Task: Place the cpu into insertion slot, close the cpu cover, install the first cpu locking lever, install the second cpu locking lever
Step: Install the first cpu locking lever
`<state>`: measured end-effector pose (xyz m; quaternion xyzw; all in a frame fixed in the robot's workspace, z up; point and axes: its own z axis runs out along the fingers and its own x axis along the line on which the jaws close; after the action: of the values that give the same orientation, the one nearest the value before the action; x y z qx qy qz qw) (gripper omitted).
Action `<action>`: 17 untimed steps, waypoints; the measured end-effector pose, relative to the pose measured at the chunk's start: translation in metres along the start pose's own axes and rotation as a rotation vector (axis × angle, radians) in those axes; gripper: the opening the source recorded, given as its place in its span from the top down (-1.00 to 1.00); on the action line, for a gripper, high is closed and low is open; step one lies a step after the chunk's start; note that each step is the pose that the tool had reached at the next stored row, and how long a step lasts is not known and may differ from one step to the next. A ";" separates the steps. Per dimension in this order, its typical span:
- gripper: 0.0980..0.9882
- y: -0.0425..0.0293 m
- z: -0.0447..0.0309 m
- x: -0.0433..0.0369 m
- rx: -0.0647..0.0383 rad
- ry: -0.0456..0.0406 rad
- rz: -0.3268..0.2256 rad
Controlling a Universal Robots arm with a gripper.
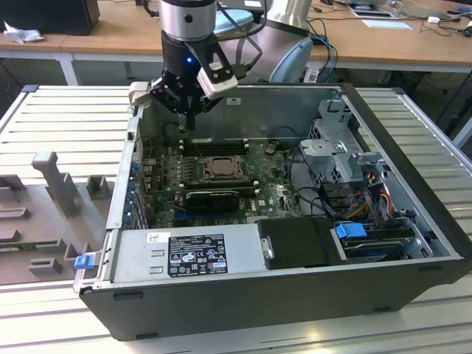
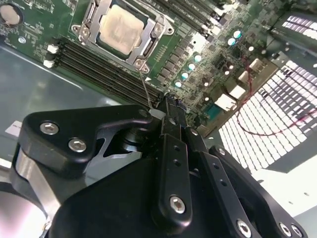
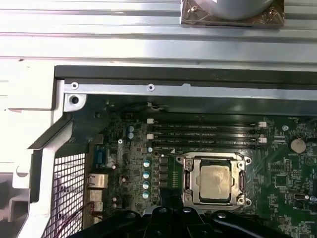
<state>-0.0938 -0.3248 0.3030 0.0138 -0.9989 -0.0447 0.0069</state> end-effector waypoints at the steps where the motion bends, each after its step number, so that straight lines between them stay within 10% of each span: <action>1: 0.98 0.0009 0.0027 -0.0001 0.000 0.0002 -0.002; 17: 0.98 0.0070 0.0405 0.0142 -0.002 0.0011 -0.011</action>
<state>-0.1088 -0.3147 0.2635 0.0194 -0.9987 -0.0455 0.0072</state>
